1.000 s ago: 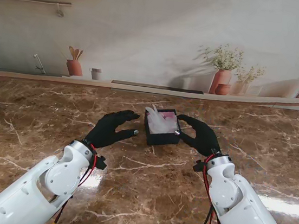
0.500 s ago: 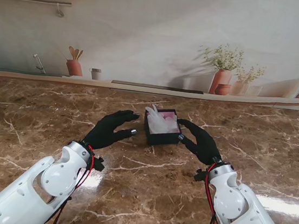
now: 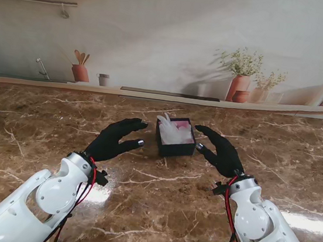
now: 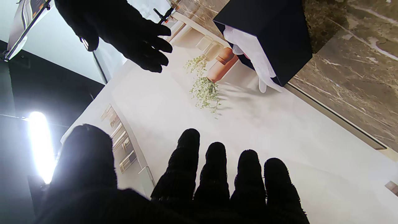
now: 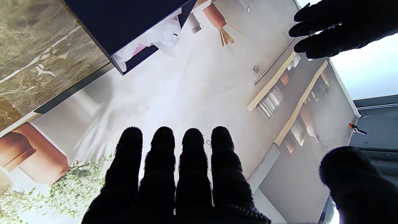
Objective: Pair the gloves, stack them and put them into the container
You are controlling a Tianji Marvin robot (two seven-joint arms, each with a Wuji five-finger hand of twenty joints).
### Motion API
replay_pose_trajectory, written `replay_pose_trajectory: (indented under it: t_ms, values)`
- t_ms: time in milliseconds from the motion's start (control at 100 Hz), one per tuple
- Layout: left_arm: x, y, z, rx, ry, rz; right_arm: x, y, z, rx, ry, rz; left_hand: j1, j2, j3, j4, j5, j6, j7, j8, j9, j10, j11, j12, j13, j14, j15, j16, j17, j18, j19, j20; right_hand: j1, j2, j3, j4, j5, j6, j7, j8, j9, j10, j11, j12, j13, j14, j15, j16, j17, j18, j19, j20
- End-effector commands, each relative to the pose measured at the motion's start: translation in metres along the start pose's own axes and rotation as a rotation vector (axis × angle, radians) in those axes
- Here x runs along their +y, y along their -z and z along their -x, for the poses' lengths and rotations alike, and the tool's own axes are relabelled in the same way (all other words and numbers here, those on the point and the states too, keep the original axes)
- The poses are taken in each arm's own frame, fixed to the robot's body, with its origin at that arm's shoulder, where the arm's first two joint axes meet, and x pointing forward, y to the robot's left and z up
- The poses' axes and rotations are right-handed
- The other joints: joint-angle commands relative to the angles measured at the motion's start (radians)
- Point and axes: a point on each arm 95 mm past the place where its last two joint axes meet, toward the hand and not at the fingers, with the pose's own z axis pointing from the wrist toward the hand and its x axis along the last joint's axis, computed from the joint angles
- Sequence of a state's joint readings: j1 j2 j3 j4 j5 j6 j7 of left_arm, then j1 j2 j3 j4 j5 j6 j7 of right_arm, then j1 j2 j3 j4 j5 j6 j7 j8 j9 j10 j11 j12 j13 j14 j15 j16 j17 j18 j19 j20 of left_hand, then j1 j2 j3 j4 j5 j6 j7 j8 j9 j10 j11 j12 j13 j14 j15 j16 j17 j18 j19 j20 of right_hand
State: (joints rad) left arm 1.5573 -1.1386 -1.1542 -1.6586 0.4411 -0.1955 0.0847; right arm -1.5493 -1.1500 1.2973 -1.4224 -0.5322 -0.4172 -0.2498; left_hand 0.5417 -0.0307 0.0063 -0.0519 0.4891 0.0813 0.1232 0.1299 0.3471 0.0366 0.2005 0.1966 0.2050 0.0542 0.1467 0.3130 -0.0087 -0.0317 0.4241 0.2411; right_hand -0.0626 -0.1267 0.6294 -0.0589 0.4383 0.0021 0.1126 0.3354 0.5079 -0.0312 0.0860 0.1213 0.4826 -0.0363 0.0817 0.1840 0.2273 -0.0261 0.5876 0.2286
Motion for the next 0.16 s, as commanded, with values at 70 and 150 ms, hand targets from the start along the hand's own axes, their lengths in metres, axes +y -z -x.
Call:
replay_pose_trajectory:
  t_ms: [70,150]
  values:
    - [0.0007,0.0010,-0.0007,0.002,-0.001,0.007,-0.0018,0.0003,0.0012,0.001,0.001,-0.012,-0.039,0.037,-0.028,0.031,-0.025,0.011,-0.007,-0.009,-0.016,-0.027,-0.020,-0.012,-0.023,-0.049,-0.030,-0.009,0.000,-0.051,-0.020,-0.020,-0.006,-0.009,-0.018,0.037,0.006,-0.025,0.001,-0.004,-0.005,-0.005,-0.007,-0.013,-0.014,-0.010,-0.001,-0.016,-0.003,-0.005,-0.010,0.011]
    - [0.0007,0.0009,-0.0007,0.003,-0.001,0.008,-0.0021,-0.0006,0.0011,0.004,0.003,-0.013,-0.039,0.038,-0.028,0.031,-0.025,0.011,-0.007,-0.009,-0.016,-0.025,-0.020,-0.012,-0.023,-0.049,-0.030,-0.008,-0.001,-0.052,-0.020,-0.020,-0.004,-0.009,-0.019,0.037,0.008,-0.023,0.003,-0.002,-0.002,-0.005,-0.007,-0.011,-0.010,-0.009,-0.001,-0.015,0.000,-0.004,-0.008,0.014]
